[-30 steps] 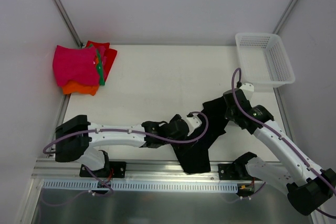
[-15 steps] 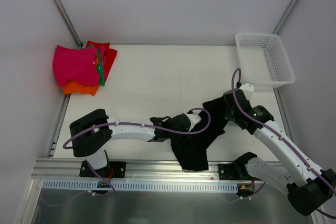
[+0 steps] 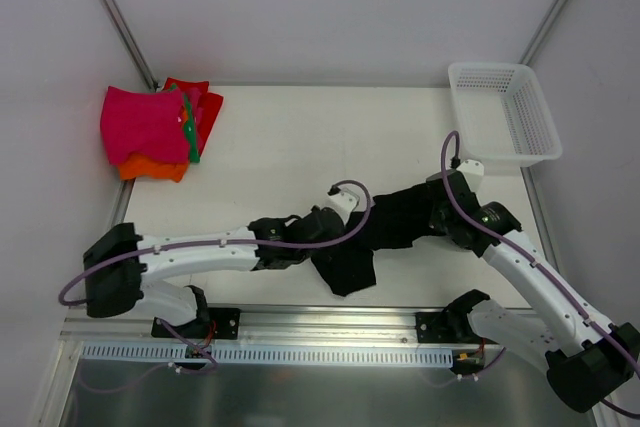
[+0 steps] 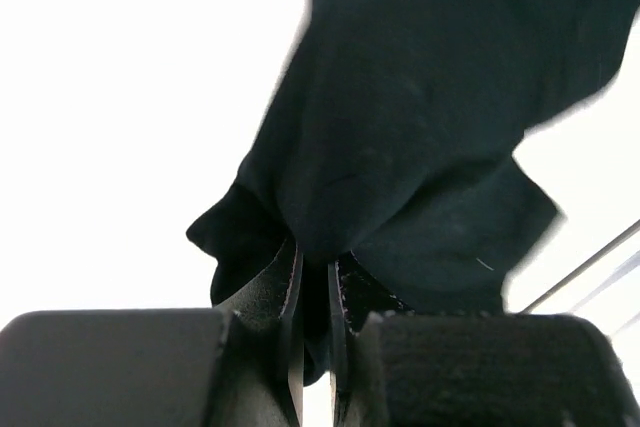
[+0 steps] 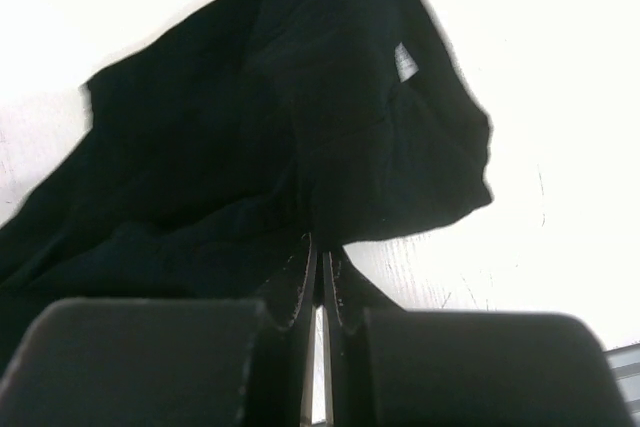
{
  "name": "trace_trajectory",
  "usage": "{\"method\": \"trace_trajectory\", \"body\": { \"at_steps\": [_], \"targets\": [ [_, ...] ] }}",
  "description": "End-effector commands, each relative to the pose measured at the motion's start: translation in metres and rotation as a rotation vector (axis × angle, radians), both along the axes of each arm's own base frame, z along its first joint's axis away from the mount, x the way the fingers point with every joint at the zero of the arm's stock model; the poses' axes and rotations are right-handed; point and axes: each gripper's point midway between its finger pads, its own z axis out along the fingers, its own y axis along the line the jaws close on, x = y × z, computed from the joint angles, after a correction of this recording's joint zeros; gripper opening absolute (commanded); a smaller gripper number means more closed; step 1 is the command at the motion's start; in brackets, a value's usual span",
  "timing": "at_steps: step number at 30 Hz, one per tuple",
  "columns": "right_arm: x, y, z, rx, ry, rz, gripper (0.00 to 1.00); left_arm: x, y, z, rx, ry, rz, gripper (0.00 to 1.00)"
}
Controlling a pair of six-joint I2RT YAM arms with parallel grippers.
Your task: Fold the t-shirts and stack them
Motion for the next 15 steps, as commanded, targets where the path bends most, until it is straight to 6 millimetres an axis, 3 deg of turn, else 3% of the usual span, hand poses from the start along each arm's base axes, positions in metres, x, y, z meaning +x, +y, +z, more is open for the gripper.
{"method": "trace_trajectory", "body": {
  "at_steps": [1,3,4,7,15],
  "targets": [
    [0.002,-0.005,0.001,-0.01,-0.013,-0.007,0.01,0.014,0.037,0.068,-0.08,-0.13,0.16,0.0],
    [0.003,-0.005,0.002,-0.007,-0.017,-0.008,0.01,0.016,0.058,0.085,-0.071,-0.176,0.202,0.0],
    [0.003,-0.006,0.001,-0.009,-0.015,-0.011,0.01,0.016,0.066,0.104,-0.112,-0.198,0.214,0.04],
    [0.004,-0.007,0.001,-0.005,-0.016,-0.014,0.01,0.016,0.092,0.131,-0.141,-0.253,0.256,0.12],
    [0.005,-0.007,0.002,-0.004,-0.013,-0.013,0.0,0.019,0.147,0.182,-0.185,-0.37,0.384,0.17]
  ]
}}
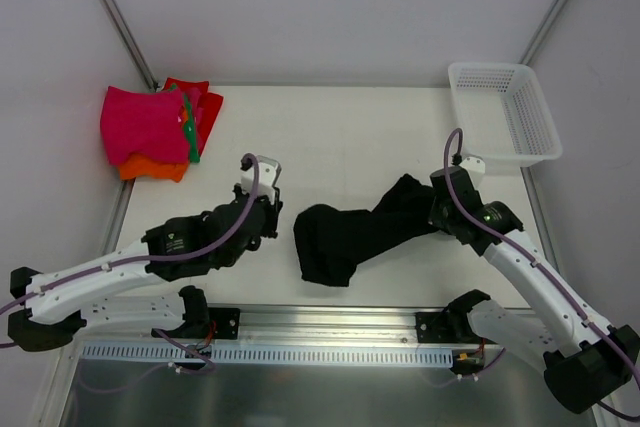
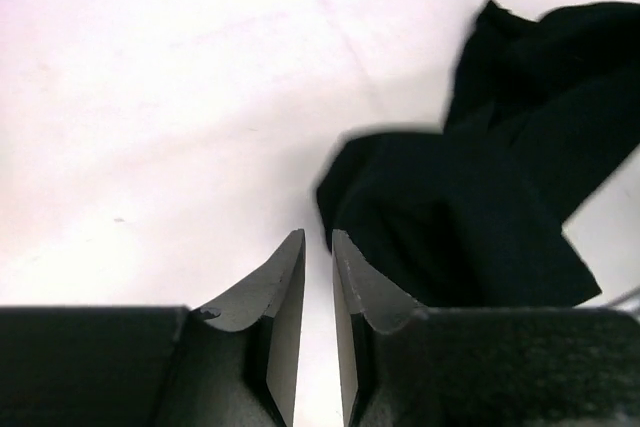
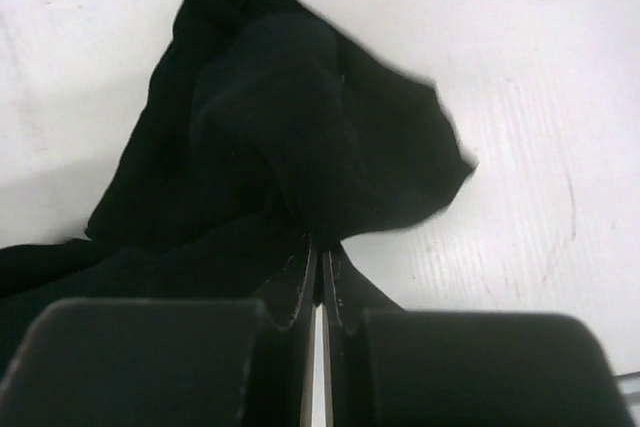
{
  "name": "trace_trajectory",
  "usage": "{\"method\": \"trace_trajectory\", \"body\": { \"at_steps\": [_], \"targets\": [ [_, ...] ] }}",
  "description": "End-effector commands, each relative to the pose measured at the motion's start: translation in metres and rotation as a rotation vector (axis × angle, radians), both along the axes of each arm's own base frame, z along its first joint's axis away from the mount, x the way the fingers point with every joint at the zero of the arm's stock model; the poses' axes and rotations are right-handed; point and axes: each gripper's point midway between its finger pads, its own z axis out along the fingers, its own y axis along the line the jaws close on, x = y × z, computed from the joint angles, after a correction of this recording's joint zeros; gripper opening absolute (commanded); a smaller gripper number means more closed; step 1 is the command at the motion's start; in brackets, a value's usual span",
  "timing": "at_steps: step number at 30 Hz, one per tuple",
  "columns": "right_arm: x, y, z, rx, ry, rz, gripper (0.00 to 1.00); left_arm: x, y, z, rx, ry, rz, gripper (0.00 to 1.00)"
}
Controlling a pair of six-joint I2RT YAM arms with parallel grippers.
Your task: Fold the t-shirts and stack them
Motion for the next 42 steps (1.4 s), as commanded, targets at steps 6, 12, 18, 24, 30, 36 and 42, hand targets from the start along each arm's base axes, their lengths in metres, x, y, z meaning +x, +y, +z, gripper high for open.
{"method": "trace_trajectory", "body": {
  "at_steps": [6,12,18,24,30,36,42],
  "targets": [
    [-0.001,-0.017,0.005,-0.069,-0.005,-0.028,0.0,0.009,0.071,0.067,-0.035,-0.147,0.203,0.19],
    [-0.001,-0.015,0.004,-0.061,0.0,-0.024,0.01,0.005,0.036,0.038,0.029,-0.066,0.09,0.2],
    [-0.001,-0.014,0.004,-0.056,0.004,-0.02,0.01,0.004,-0.029,-0.023,0.149,0.02,-0.108,0.65],
    [-0.002,-0.013,0.002,-0.051,0.009,-0.014,0.01,0.013,-0.071,-0.055,0.111,0.047,-0.223,0.97],
    [-0.003,-0.01,-0.004,-0.04,0.019,-0.005,0.0,0.026,-0.096,-0.09,0.12,0.104,-0.26,0.98],
    [-0.005,-0.011,-0.008,-0.042,0.023,-0.005,0.0,0.041,-0.126,-0.129,0.129,0.163,-0.324,0.97],
    [-0.006,-0.011,-0.01,-0.038,0.023,-0.002,0.0,0.065,-0.144,-0.16,0.123,0.236,-0.355,0.95]
  ]
}}
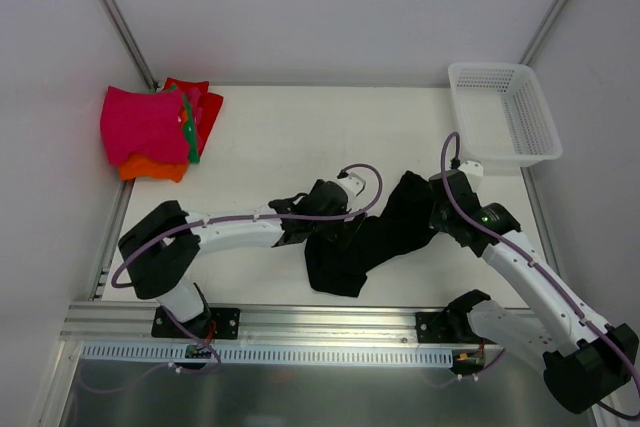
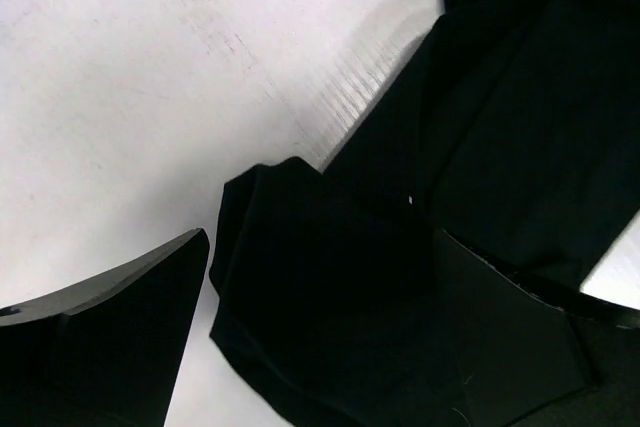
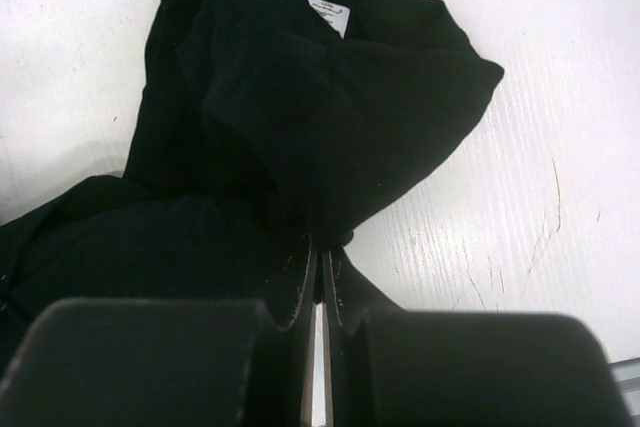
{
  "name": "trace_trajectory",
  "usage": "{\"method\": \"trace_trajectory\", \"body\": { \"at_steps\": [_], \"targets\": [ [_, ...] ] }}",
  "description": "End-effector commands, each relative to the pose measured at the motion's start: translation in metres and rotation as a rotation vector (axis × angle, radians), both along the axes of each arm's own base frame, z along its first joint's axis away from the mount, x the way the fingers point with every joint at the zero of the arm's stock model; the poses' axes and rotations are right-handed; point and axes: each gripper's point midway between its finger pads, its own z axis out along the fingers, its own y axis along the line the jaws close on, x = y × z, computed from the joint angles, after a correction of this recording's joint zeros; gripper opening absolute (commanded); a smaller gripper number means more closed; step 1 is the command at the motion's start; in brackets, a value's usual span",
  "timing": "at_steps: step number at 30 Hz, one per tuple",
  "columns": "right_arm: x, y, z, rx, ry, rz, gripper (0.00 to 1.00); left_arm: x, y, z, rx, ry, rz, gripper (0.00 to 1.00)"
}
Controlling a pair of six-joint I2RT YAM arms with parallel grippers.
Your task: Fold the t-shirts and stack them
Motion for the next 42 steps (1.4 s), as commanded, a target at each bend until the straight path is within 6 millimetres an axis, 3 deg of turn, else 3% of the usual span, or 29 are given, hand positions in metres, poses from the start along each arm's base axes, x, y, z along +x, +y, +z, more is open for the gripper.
{"method": "trace_trajectory", "body": {
  "at_steps": [1,2,8,16,32,42],
  "targets": [
    [0.0,-0.001,0.002,0.002,-0.013,0.007,0.0,0.018,-0.036,0.022,-0.117,-0.023,-0.068,0.94],
    [0.0,-0.001,0.002,0.001,-0.013,0.005,0.0,0.02,-0.037,0.013,-0.101,-0.012,-0.07,0.94],
    [0.0,-0.001,-0.003,-0.004,-0.003,0.008,0.0,0.034,-0.05,0.006,-0.088,-0.029,-0.082,0.93],
    [-0.002,-0.003,-0.005,-0.014,-0.002,0.008,0.0,0.053,-0.062,0.038,-0.107,-0.097,-0.092,0.94],
    [-0.002,-0.006,-0.005,-0.021,-0.003,0.005,0.0,0.059,-0.065,-0.007,-0.086,0.009,-0.074,0.91],
    [-0.001,-0.007,-0.004,-0.018,-0.007,0.001,0.0,0.035,-0.058,-0.023,-0.104,0.098,-0.085,0.85]
  ]
}}
